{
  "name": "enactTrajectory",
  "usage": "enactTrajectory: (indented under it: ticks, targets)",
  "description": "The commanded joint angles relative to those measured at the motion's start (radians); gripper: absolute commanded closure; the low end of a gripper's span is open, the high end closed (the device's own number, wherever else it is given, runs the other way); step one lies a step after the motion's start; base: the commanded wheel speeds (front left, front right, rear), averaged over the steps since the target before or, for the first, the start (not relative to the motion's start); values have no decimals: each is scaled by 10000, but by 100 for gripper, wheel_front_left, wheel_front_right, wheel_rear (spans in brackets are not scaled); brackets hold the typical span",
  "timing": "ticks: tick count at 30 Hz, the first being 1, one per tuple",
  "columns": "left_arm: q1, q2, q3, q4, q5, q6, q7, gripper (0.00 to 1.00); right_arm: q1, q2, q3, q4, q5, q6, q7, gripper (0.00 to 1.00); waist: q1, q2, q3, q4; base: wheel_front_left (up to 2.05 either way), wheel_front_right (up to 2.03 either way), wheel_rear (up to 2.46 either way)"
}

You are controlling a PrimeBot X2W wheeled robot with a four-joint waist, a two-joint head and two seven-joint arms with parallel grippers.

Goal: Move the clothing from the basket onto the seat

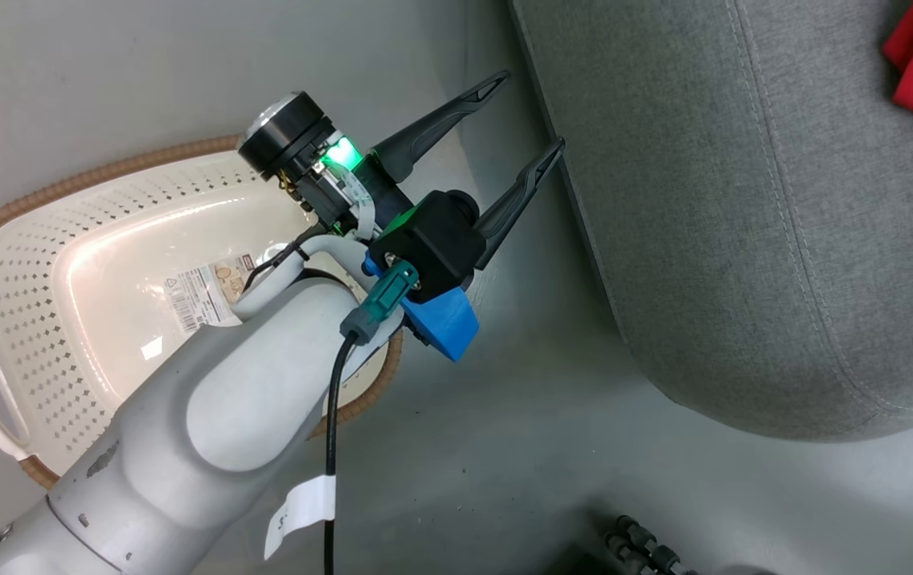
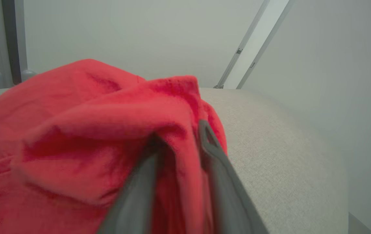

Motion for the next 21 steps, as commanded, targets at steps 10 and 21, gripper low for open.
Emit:
enactTrajectory:
  ticks: [10, 21]
  targets:
    - [489, -272, 73, 535, -374, 262, -622, 0, 2603, 562, 378, -2144, 96, 1, -39, 0, -1, 0, -1353, -5, 0, 0, 0]
    - [1372, -478, 1241, 574, -1001, 868, -966, 0, 4182, 992, 1853, -3915, 173, 1, -37, 0, -1, 0, -3173, 542, 0, 0, 0]
